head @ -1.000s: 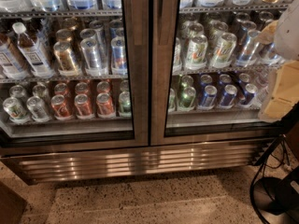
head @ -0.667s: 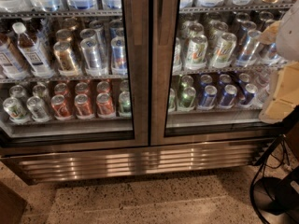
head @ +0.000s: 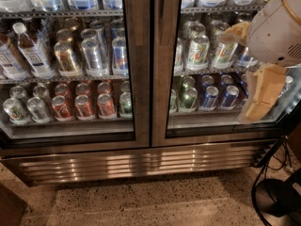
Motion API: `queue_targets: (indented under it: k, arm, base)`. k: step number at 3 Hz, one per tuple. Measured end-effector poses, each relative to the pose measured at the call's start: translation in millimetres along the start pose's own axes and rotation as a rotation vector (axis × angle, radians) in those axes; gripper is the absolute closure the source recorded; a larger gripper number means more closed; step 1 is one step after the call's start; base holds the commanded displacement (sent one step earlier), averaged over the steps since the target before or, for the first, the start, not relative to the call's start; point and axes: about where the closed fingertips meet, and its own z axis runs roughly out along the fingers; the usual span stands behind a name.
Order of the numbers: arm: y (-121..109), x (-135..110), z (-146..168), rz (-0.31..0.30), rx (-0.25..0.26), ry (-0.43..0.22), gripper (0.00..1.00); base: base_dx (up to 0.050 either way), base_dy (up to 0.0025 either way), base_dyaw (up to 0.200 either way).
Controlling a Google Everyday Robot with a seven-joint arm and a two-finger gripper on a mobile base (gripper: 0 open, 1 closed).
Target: Open right fridge door
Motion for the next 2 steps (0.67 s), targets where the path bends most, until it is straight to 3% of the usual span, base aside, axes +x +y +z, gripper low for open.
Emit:
queue_targets:
  k: [1,2]
  arm:
    - [-4.5,-31.3,18.0,-0.058,-0.032,-0.139,0.0]
    - [-11.4,-51.9,27.5,-0.03,-0.038,-0.214,0.0]
  base:
    - [0.0,0.0,0.0]
    - [0.0,0.0,0.0]
